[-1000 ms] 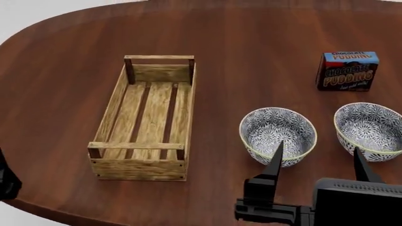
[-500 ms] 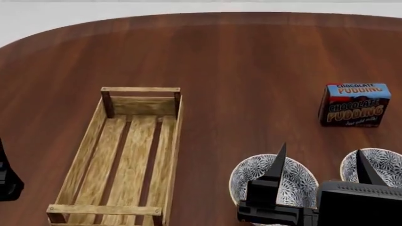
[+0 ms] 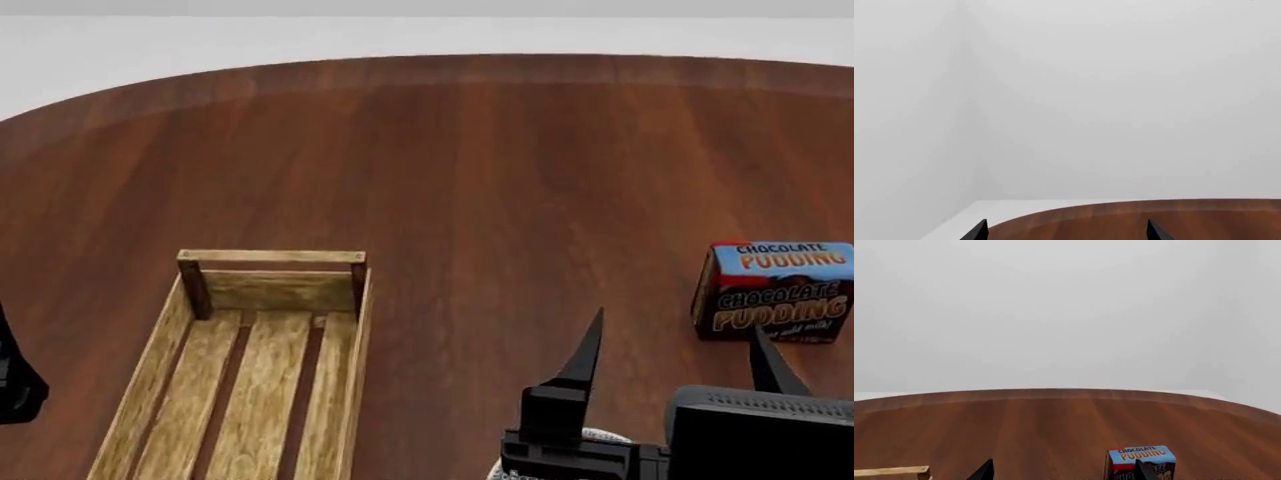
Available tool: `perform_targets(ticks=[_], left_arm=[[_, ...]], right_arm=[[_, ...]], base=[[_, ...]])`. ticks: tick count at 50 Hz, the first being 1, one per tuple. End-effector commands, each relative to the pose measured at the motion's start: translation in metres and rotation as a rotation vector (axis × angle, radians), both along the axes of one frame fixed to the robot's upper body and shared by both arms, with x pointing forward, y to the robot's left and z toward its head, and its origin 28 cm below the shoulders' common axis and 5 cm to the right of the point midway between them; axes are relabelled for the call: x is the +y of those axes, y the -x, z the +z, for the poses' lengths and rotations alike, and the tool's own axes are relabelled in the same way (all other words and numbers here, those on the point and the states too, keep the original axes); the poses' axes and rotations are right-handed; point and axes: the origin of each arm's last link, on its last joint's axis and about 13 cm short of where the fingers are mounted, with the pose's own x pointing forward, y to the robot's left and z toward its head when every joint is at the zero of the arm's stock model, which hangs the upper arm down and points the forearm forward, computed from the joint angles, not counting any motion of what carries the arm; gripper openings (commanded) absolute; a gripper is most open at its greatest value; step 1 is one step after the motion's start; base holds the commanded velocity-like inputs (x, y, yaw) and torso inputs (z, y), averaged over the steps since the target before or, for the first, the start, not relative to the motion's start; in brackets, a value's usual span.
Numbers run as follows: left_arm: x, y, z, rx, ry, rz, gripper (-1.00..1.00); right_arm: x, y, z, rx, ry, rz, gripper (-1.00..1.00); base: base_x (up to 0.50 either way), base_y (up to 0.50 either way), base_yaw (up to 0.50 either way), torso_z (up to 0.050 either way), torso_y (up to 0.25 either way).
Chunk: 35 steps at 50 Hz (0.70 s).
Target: Stack the left bowl on the right bowl and place them in the tray.
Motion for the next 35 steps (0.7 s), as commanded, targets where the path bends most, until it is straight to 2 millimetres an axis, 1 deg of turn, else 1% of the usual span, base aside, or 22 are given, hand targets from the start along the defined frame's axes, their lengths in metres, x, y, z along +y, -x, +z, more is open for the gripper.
perform_targets(ticks=[1, 7, 13, 25, 35], left_arm=[[-0.0003, -0.0013, 0.0005, -0.003, -0.001, 0.002, 1.0], [-0.0014, -0.002, 0.0008, -0.006, -0.017, 0.004, 1.0], [-0.002, -0.0015, -0.0027, 0.001, -0.027, 0.002, 1.0], [-0.0015, 0.0004, -0.0019, -0.002, -0.027, 0.004, 1.0], [-0.0001, -0.001, -0.0059, 0.008, -0.025, 0.01, 1.0]], right_arm=[[0.0001, -0.0008, -0.001, 0.009, 0.007, 0.002, 1.0], [0.0004, -0.0016, -0.0018, 0.03, 0.015, 0.019, 1.0], [0.0017, 0.0001, -0.0026, 0.039, 0.017, 0.033, 1.0], [0.0026, 0.0026, -0.001, 0.049, 0.021, 0.043, 1.0], [0.0031, 0.0058, -0.0005, 0.064, 0.021, 0.054, 1.0]], base=[[0.0, 0.0, 0.0, 0.0, 0.0], [0.0, 0.0, 0.0, 0.0, -0.029], [0.0, 0.0, 0.0, 0.0, -0.25], [0.0, 0.0, 0.0, 0.0, -0.25], [0.0, 0.0, 0.0, 0.0, -0.25]])
